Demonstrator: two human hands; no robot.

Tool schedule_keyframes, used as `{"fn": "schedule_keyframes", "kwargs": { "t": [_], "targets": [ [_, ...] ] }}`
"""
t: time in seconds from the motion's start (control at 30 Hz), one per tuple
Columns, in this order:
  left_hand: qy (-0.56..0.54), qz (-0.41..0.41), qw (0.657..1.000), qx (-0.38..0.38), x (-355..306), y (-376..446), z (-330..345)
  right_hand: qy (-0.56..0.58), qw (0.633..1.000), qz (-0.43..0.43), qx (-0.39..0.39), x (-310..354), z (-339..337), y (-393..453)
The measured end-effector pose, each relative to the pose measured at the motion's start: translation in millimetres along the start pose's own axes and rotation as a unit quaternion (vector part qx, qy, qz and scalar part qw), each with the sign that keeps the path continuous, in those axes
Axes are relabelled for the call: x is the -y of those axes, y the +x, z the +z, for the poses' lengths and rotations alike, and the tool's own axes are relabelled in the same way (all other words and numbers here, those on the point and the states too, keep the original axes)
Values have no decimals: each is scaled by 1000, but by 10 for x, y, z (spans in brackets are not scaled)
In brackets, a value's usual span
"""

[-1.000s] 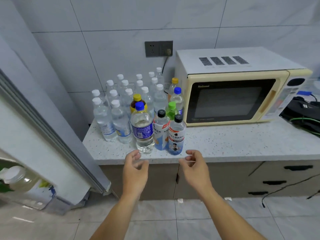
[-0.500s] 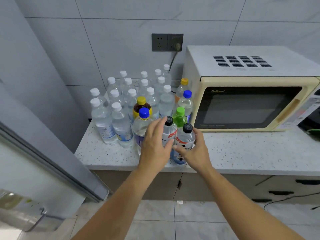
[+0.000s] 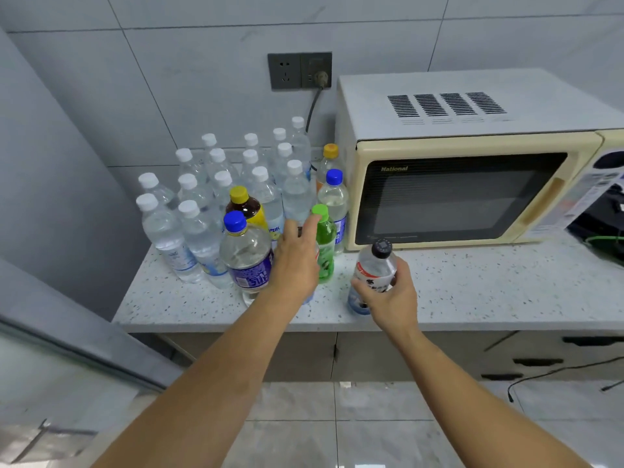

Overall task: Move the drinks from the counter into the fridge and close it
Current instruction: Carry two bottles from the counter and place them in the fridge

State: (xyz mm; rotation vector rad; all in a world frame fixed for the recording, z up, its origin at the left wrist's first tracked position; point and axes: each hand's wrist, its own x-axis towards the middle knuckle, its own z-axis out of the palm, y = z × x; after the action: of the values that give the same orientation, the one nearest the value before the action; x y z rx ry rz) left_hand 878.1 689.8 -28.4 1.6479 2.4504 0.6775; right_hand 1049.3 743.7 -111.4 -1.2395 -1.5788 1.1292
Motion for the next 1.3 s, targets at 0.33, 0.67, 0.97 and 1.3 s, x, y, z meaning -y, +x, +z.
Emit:
{"fn": "schedule_keyframes", "kwargs": {
  "t": [0.33, 0.67, 0.97, 1.3],
  "targets": [
    [-66, 61, 996, -12, -223, -167, 213, -5, 1000, 12, -3, -65, -313, 177],
    [-422, -180, 886, 64, 76, -333, 784, 8, 996, -4, 89, -17, -445, 263],
    [-461, -249, 851, 8, -7, -521, 1033, 28, 994, -11, 108, -2, -500, 244],
    [-680, -335, 644, -102, 228, -1848, 599, 160, 967, 44, 196, -59, -374, -602]
  ]
}}
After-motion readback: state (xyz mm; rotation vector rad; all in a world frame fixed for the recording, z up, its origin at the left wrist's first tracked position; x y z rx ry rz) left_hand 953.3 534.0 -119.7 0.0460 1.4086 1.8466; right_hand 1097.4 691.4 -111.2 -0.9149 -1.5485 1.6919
